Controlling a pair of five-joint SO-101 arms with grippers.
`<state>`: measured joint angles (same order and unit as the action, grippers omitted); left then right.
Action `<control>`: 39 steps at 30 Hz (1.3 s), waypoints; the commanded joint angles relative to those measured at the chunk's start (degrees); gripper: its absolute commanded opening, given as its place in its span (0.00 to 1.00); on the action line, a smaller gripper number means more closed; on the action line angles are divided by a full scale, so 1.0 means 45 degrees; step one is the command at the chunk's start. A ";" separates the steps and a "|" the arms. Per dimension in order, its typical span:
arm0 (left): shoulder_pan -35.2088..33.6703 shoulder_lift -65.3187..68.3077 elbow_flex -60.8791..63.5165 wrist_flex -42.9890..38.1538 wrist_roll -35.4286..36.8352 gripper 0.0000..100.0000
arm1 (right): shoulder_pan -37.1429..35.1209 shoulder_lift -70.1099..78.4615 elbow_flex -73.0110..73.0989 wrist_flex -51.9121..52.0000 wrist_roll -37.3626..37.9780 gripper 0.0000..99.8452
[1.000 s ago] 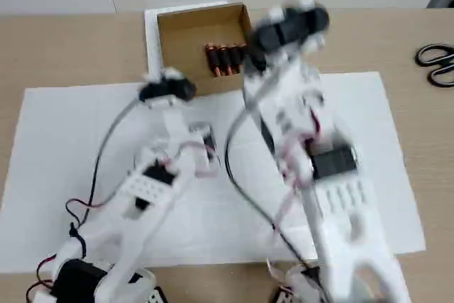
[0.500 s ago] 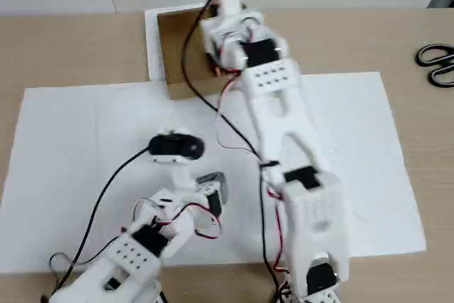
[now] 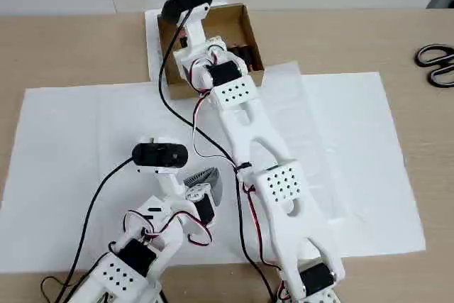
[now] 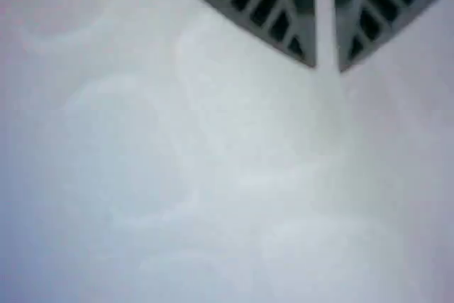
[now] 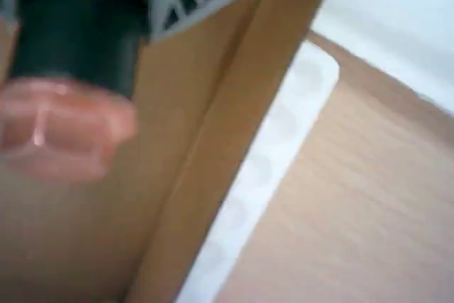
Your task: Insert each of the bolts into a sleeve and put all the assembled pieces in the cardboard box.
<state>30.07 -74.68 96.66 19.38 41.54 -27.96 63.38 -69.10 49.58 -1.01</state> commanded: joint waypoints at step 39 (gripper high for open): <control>-0.0586 -0.0313 -0.1104 0.1758 -0.1680 0.01 | -0.0166 -0.5363 -0.4278 1.1243 -0.0703 0.36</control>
<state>26.29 -74.86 96.48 22.73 39.25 -30.07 55.30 -92.04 96.18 -1.98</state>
